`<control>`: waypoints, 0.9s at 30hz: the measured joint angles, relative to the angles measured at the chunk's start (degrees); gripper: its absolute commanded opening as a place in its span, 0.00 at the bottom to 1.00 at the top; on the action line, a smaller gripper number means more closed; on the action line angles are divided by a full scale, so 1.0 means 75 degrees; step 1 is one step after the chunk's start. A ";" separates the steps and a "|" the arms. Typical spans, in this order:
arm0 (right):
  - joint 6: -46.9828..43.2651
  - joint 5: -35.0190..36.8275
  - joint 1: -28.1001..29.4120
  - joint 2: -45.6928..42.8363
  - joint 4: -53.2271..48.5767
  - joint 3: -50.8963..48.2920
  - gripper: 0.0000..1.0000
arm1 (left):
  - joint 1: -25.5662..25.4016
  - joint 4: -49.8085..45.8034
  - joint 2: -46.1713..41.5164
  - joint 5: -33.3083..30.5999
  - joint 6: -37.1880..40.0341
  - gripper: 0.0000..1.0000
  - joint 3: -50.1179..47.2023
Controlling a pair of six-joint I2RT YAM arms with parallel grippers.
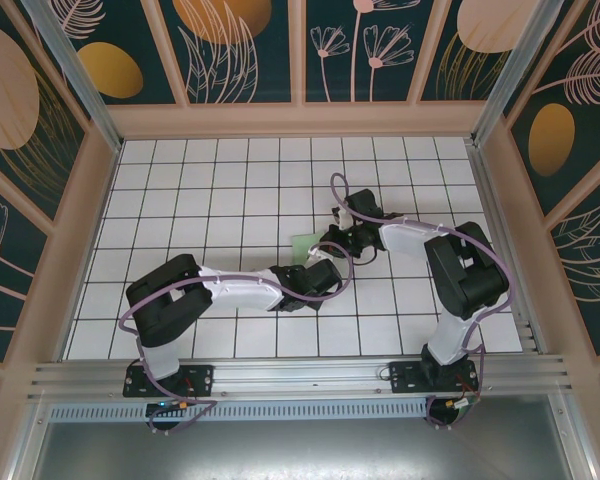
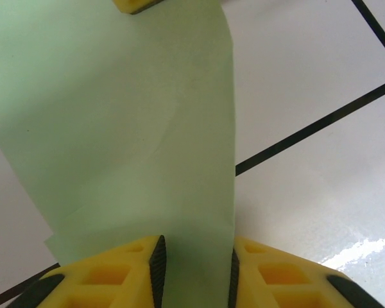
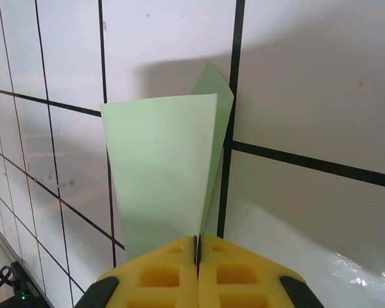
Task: Fold a paper plane with a square sheet of paper (fold left side to right side)
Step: Fold the wing for the fifth time at the center of the table.
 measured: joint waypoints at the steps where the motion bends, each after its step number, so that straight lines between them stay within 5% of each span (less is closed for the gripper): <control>1: 0.0000 0.0000 0.0006 0.0029 -0.0023 0.0038 0.08 | 0.0000 0.0003 0.0000 0.0000 0.0003 0.28 0.0000; 11: -0.0035 0.0006 0.0012 0.0117 -0.0286 0.0271 0.19 | -0.0012 -0.0003 0.0000 0.0000 0.0003 0.17 0.0000; 20: -0.0172 0.0198 -0.0082 -0.0102 -0.0344 0.0411 0.47 | -0.0012 0.0006 -0.0227 0.0006 -0.0032 0.07 -0.0017; 27: -0.0122 0.0603 -0.0828 -0.1824 0.0067 -0.0245 0.70 | 0.0128 0.0219 -0.0667 0.0490 -0.0117 0.06 -0.0067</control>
